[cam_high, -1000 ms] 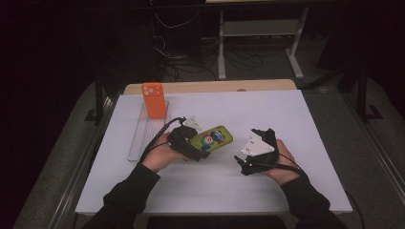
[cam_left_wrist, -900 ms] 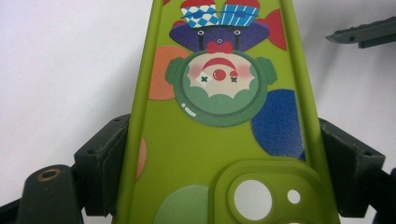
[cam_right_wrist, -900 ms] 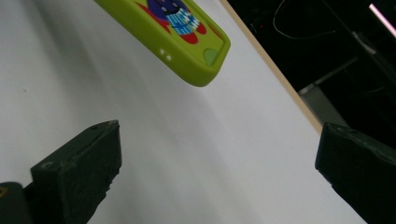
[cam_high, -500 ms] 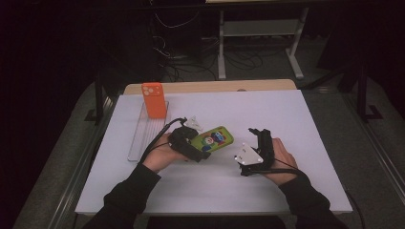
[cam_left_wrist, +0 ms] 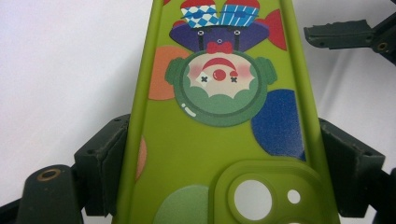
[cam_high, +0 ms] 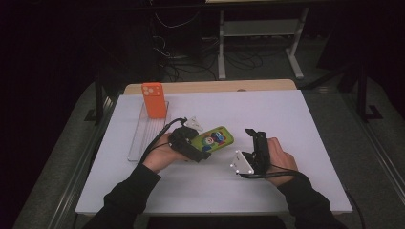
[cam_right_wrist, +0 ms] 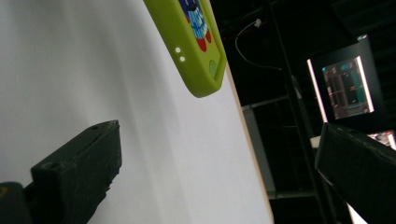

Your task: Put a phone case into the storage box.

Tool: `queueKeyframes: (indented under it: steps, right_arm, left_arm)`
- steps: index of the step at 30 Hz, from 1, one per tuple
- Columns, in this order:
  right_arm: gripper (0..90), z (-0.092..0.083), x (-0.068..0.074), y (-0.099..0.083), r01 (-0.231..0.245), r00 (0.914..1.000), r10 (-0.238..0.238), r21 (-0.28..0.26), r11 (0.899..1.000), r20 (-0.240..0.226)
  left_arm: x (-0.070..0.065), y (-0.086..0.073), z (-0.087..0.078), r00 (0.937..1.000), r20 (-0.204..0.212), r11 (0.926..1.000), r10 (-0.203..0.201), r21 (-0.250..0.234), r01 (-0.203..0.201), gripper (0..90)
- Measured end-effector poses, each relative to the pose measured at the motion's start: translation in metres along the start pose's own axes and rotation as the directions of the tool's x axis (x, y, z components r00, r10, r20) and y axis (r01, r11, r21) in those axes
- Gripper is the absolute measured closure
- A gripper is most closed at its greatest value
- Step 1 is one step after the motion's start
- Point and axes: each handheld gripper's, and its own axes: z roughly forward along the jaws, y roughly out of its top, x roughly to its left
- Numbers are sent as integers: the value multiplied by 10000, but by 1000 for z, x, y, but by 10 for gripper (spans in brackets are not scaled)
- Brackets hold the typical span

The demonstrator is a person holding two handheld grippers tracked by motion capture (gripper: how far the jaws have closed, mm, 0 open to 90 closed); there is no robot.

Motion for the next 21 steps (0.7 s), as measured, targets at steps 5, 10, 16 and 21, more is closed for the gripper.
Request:
queueKeyframes:
  steps: [5,10,16,21]
  right_arm:
    - [0,1,3,2,931,9944,-925,-79,9956,520]
    - [0,1,8,1,2008,9762,-2015,167,9795,802]
    - [0,3,14,4,2510,9614,-2514,179,9678,1119]
    - [0,5,16,9,3085,9419,-3059,29,9512,1388]
  left_arm:
    - [-1,0,1,9998,27,9998,-178,-132,179,156]
    - [0,0,-1,10000,-10,10000,-38,-19,38,156]
    - [0,1,-1,10000,-43,10000,87,4,-87,156]
    - [-2,2,-1,9998,-8,9998,192,20,-192,156]
